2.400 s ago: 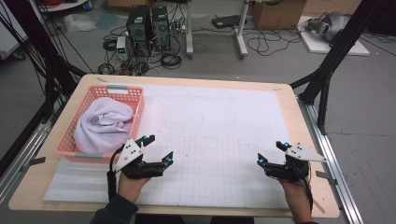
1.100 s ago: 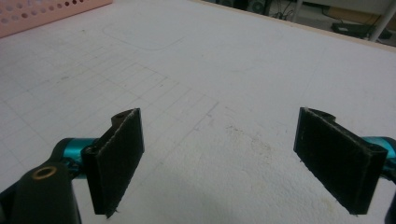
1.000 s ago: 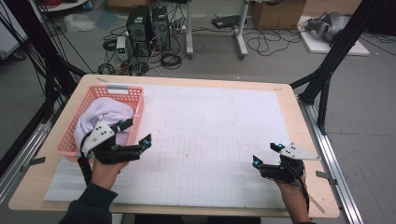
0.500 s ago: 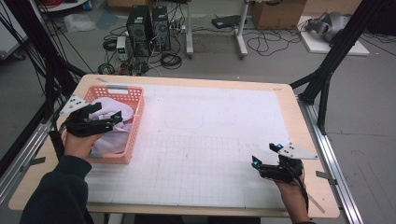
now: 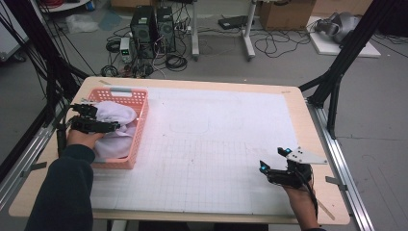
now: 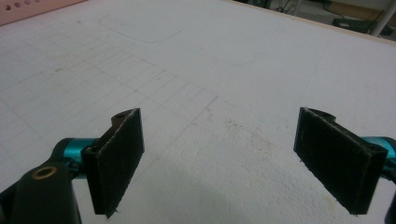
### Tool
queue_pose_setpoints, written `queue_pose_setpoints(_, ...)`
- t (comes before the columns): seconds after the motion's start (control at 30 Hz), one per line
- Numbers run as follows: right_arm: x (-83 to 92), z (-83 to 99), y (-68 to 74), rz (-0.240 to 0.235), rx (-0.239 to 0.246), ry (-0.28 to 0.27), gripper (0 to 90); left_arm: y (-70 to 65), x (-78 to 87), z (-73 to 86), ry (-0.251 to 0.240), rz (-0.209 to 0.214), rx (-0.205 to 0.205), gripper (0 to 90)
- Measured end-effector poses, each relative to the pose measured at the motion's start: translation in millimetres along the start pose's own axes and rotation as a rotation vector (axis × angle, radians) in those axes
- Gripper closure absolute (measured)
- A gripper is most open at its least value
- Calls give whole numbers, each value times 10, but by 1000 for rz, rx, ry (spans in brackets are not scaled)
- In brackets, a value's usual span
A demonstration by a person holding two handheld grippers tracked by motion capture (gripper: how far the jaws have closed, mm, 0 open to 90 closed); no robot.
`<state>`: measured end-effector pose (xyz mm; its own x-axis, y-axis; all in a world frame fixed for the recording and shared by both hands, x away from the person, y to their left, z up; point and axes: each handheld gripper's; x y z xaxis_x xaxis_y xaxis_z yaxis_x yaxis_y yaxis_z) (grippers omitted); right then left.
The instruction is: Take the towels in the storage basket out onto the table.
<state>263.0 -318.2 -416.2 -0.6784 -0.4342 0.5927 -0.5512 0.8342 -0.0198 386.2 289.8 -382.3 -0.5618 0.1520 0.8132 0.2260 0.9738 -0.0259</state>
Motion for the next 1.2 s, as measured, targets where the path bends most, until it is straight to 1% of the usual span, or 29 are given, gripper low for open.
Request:
queue_pose_setpoints(0.07,0,0,-1,0,1,-1,146,-11,-44,-14,37,9,-7,142)
queue_pose_setpoints(0.1,2,0,1,0,-3,1,146,-11,-44,-14,37,9,-7,141)
queue_pose_setpoints(0.13,2,1,-4,1,0,0,146,-9,-98,-32,97,4,-12,136)
queue_pose_setpoints(0.17,2,2,-3,2,-1,1,146,-9,-98,-32,97,4,-12,127)
queue_pose_setpoints(0.2,3,2,-5,4,1,0,146,-27,-167,-51,165,-4,-27,111)
queue_pose_setpoints(0.23,4,2,-2,2,-1,2,146,-42,-201,-59,195,-16,-41,99)
queue_pose_setpoints(0.3,6,3,-5,5,2,1,146,-79,-285,-59,241,-20,-59,28)
queue_pose_setpoints(0.33,7,5,-8,8,4,2,146,-95,-312,-61,253,-37,-63,17)
queue_pose_setpoints(0.37,9,7,-10,10,4,3,146,-124,-359,-61,269,-65,-77,17)
queue_pose_setpoints(0.4,12,12,-15,9,2,2,146,-144,-389,-60,271,-85,-87,16)
queue_pose_setpoints(0.43,12,12,-15,9,2,2,146,-144,-389,-60,271,-85,-87,16)
queue_pose_setpoints(0.47,20,20,-21,10,1,4,146,-167,-447,-64,275,-111,-107,16)
queue_pose_setpoints(0.5,22,22,-22,12,0,2,146,-167,-447,-64,275,-111,-107,16)
queue_pose_setpoints(0.53,26,25,-22,12,3,0,146,-183,-476,-70,276,-127,-114,16)
queue_pose_setpoints(0.57,32,28,-22,13,5,4,146,-185,-480,-69,275,-131,-117,16)
queue_pose_setpoints(0.63,38,31,-25,14,2,6,146,-185,-478,-68,275,-131,-113,18)
queue_pose_setpoints(0.67,40,33,-25,14,1,6,147,-186,-472,-66,275,-142,-114,30)
queue_pose_setpoints(0.7,41,34,-27,14,4,5,146,-180,-456,-69,268,-144,-114,55)
queue_pose_setpoints(0.73,43,34,-27,14,6,5,146,-175,-441,-68,261,-148,-110,116)
queue_pose_setpoints(0.77,44,34,-27,13,8,6,146,-165,-411,-66,248,-156,-112,194)
queue_pose_setpoints(0.8,45,35,-25,13,9,6,147,-150,-380,-59,236,-166,-124,345)
queue_pose_setpoints(0.83,48,35,-23,16,9,8,147,-150,-380,-59,236,-166,-124,443)
queue_pose_setpoints(0.87,50,35,-23,16,10,9,147,-123,-338,-42,224,-156,-130,529)
queue_pose_setpoints(0.9,52,36,-23,15,7,10,147,-117,-321,-41,219,-148,-124,569)
queue_pose_setpoints(0.97,51,36,-30,16,6,6,147,-89,-292,-31,188,-131,-65,615)
queue_pose_setpoints(1.03,54,35,-31,19,1,5,147,-29,-232,-1,110,-88,14,632)
queue_pose_setpoints(1.13,57,33,-32,20,-2,4,147,30,-116,9,6,-32,72,641)
queue_pose_setpoints(1.17,57,33,-32,20,-2,4,147,30,-116,9,6,-32,72,641)
queue_pose_setpoints(1.2,54,30,-30,21,-3,3,147,75,-22,14,-66,-2,111,642)
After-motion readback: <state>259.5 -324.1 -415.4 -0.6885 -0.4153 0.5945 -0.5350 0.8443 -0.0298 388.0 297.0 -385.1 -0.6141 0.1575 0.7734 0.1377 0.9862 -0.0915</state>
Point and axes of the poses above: each handheld gripper's, and its own axes: x roughly backward along the jaws, z roughly out of its underside, y roughly to its left, and after that the axes turned 9 degrees about y, right-handed
